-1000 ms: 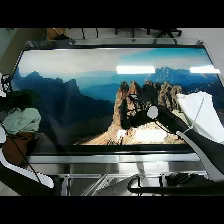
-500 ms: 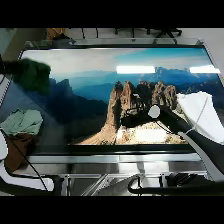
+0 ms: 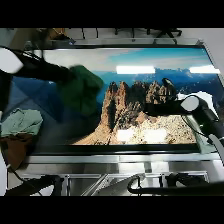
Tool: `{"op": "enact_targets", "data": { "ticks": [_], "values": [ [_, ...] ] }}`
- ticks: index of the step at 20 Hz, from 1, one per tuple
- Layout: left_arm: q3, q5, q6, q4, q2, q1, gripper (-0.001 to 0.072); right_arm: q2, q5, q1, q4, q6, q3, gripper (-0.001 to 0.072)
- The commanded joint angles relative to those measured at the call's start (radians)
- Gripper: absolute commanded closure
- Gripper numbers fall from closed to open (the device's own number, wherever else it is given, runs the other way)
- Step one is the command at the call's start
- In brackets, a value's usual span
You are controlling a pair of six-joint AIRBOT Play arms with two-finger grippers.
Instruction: Fold the shirts.
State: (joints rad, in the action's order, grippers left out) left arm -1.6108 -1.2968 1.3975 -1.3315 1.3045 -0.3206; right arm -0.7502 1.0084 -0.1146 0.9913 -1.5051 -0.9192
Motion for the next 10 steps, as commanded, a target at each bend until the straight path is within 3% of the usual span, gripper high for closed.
{"op": "enact_targets", "data": {
  "ticks": [1, 2, 3, 5, 6, 10],
  "values": [
    [0.225, 0.093, 0.067, -0.002, -0.012, -0.206, 0.0688, 0.03, 0.09, 0.075, -0.001, 0.04, 0.0, 0.0485],
    [0.267, 0.154, 0.092, -0.002, 0.004, -0.244, 0.0686, 0.025, 0.1, 0.074, -0.002, 0.04, 0.0, 0.0362],
    [0.284, 0.196, 0.101, -0.002, 0.023, -0.266, 0.068, 0.02, 0.104, 0.074, -0.002, 0.04, 0.0, 0.0348],
    [0.251, 0.211, 0.14, -0.002, 0.068, -0.278, 0.0077, 0.019, 0.104, 0.075, -0.002, 0.04, 0.0, 0.0347],
    [0.208, 0.182, 0.179, -0.004, 0.085, -0.264, 0.0008, 0.019, 0.107, 0.075, -0.001, 0.041, 0.0, 0.0347],
    [0.092, -0.06, 0.18, -0.004, 0.081, -0.133, 0.0009, 0.014, 0.158, 0.075, -0.001, 0.098, 0.0, 0.0346]
  ]
}}
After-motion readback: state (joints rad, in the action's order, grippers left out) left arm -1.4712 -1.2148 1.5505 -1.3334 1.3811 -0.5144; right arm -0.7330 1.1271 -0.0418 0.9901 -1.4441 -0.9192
